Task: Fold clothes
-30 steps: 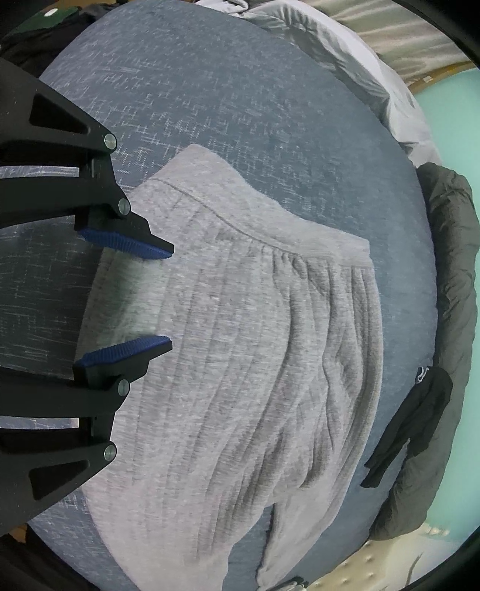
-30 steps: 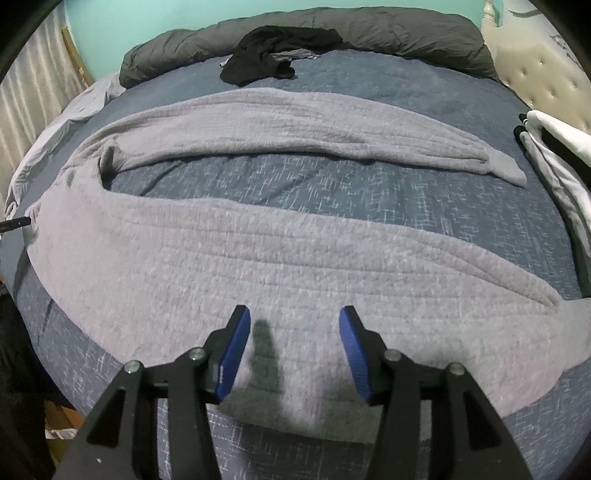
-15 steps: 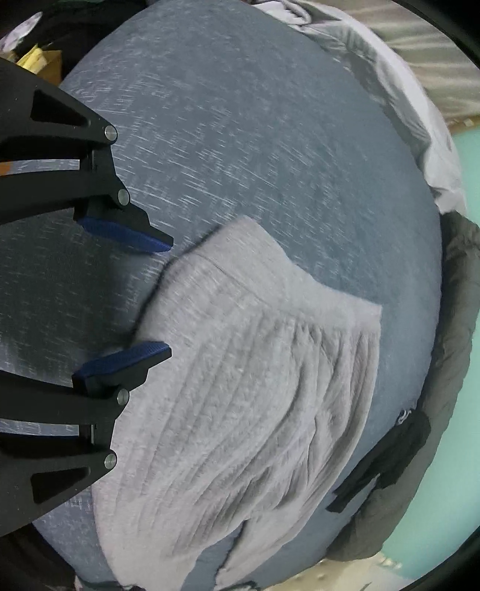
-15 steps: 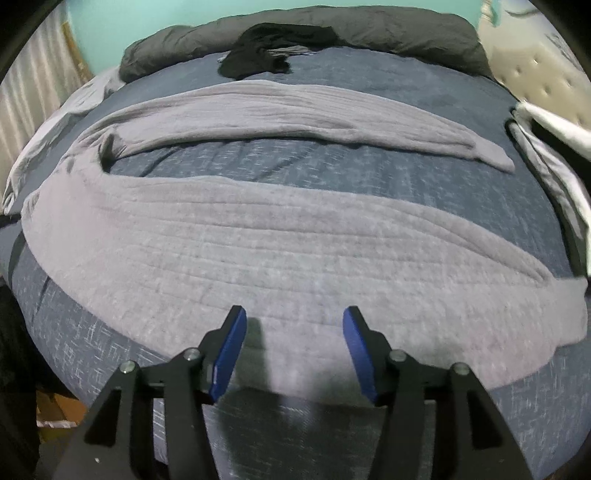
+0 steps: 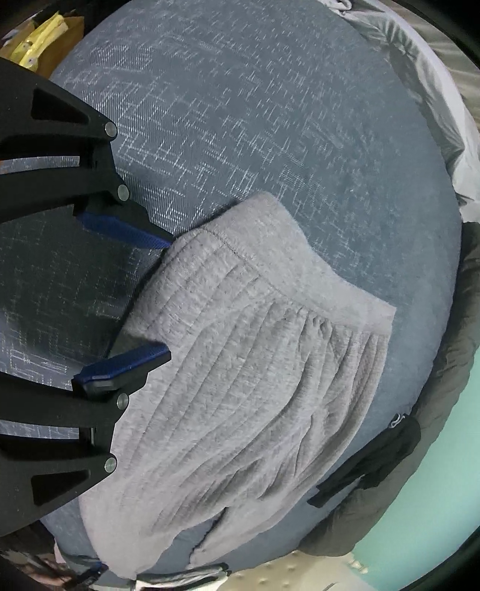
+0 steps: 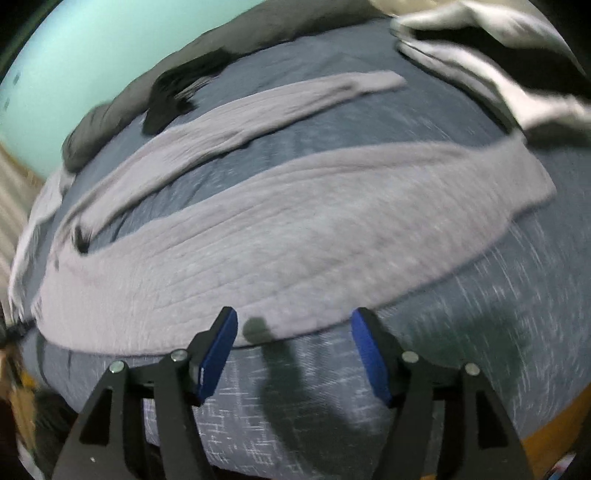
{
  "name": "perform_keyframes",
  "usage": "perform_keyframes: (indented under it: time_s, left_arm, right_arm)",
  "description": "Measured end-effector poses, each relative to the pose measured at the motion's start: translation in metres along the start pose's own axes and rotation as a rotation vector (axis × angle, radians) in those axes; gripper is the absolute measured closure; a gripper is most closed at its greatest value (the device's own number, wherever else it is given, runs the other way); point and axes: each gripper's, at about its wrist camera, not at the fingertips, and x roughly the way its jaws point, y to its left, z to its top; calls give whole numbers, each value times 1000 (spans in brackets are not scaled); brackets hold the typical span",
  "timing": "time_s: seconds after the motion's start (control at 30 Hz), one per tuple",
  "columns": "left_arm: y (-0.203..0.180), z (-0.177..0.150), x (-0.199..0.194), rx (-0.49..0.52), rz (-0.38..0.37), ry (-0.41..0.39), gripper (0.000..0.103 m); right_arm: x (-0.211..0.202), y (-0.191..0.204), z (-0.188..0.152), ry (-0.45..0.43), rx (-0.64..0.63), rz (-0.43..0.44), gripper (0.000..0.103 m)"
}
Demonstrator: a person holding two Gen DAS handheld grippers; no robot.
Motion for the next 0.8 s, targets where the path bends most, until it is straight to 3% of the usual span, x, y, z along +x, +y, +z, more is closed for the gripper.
perform_keyframes:
  time_s: [0.27,0.33,0.47,0.5,0.53,0.6,0.8]
  left_arm:
    - [7,2,13,-60,-16,4,44]
    - [8,3,14,-71,-24,-3,49]
    - [3,4,15,-56,-28,-12,89]
    - [2,5,14,-48,-26,-18,94]
    - [0,4,13,-40,-25,-25,95]
    - [-1,4,7,-30,-27,-43,98]
    - [4,1,-24,-3,-28,-103,99]
  right_arm:
    - [9,-18,9,-16,140,15,37]
    - [10,-16,11,-22,142,3,38]
    - [8,-14,12,-38,132,-22,74]
    - [6,-15,11,-40,128,-21,80]
    - [5,-15,13,-45,122,-18,88]
    - [1,-15,14,-59,108,-11,94]
    - [-19,-12,15,-87,79,-3,97]
